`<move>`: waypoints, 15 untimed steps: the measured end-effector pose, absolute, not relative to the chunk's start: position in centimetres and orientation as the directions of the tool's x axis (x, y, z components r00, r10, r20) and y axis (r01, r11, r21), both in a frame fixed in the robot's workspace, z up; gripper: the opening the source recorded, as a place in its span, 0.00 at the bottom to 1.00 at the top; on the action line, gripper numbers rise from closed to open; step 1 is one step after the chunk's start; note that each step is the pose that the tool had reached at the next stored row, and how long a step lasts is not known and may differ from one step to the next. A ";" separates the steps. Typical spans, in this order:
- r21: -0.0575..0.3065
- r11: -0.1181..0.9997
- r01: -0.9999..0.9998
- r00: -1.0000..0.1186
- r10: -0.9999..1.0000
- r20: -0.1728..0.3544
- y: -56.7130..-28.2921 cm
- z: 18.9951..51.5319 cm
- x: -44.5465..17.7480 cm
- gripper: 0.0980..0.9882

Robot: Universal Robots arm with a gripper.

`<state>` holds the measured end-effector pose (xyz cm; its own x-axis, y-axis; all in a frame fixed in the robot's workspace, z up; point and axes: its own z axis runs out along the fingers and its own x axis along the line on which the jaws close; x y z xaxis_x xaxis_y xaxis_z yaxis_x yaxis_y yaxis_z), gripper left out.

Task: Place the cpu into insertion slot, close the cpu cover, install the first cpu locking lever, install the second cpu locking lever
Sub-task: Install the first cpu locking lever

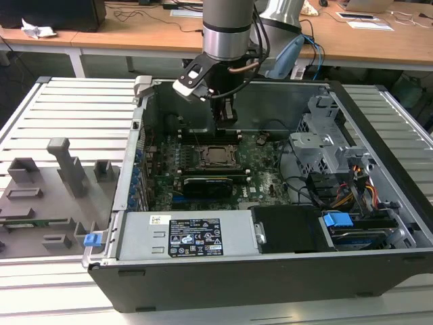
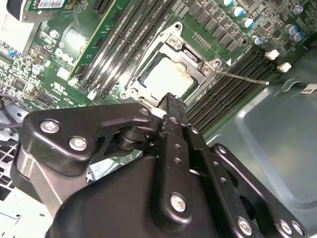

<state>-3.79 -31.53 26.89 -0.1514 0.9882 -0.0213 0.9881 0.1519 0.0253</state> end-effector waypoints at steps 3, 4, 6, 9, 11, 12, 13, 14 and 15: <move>0.025 0.170 0.985 -0.170 0.985 -0.022 -31.5 26.9 -3.8 0.01; 0.025 0.177 0.984 -0.176 0.984 -0.022 -31.5 26.9 -3.8 0.01; 0.025 0.203 0.979 -0.202 0.979 -0.022 -31.5 26.9 -3.8 0.01; 0.025 0.224 0.974 -0.223 0.975 -0.022 -31.5 26.9 -3.8 0.01; 0.025 0.237 0.971 -0.237 0.971 -0.022 -31.5 26.9 -3.8 0.01; 0.025 0.248 0.968 -0.248 0.969 -0.022 -31.5 26.9 -3.8 0.01; 0.025 0.258 0.966 -0.258 0.966 -0.022 -31.5 26.9 -3.8 0.01; 0.025 0.266 0.964 -0.266 0.964 -0.022 -31.5 26.9 -3.8 0.01; 0.025 0.271 0.962 -0.271 0.962 -0.022 -31.5 26.9 -3.8 0.01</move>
<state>-3.79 -31.53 26.89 -0.2708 0.9624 -0.0216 0.9622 0.2713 0.0253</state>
